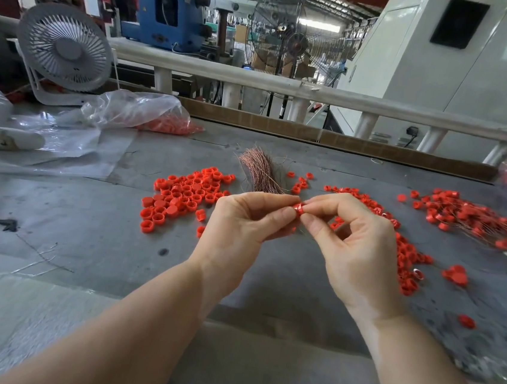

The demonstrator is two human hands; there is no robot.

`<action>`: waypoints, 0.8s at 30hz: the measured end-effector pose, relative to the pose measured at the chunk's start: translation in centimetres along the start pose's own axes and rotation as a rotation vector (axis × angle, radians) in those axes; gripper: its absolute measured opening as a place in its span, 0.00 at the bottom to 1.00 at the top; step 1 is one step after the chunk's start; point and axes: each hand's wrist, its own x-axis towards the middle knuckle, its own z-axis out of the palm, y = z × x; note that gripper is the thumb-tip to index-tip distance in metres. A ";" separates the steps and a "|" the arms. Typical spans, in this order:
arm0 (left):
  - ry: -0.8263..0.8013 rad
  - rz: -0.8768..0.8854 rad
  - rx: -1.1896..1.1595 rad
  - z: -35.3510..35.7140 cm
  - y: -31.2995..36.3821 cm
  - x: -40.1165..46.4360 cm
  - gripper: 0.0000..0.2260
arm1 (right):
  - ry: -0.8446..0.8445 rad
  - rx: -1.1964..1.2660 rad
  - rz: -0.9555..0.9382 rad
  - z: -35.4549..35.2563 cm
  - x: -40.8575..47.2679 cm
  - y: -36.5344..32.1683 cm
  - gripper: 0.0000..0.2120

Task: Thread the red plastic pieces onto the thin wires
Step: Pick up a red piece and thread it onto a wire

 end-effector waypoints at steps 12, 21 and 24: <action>-0.003 -0.004 0.002 0.0 0.2 0.0 0.07 | -0.013 0.066 0.028 -0.2 0.1 0.1 0.08; -0.048 -0.048 -0.045 -0.2 0.2 0.0 0.08 | -0.031 0.086 0.030 -0.3 0.2 0.2 0.08; -0.043 -0.044 -0.033 -0.3 0.2 0.0 0.09 | -0.038 0.078 0.030 -0.3 0.2 0.1 0.09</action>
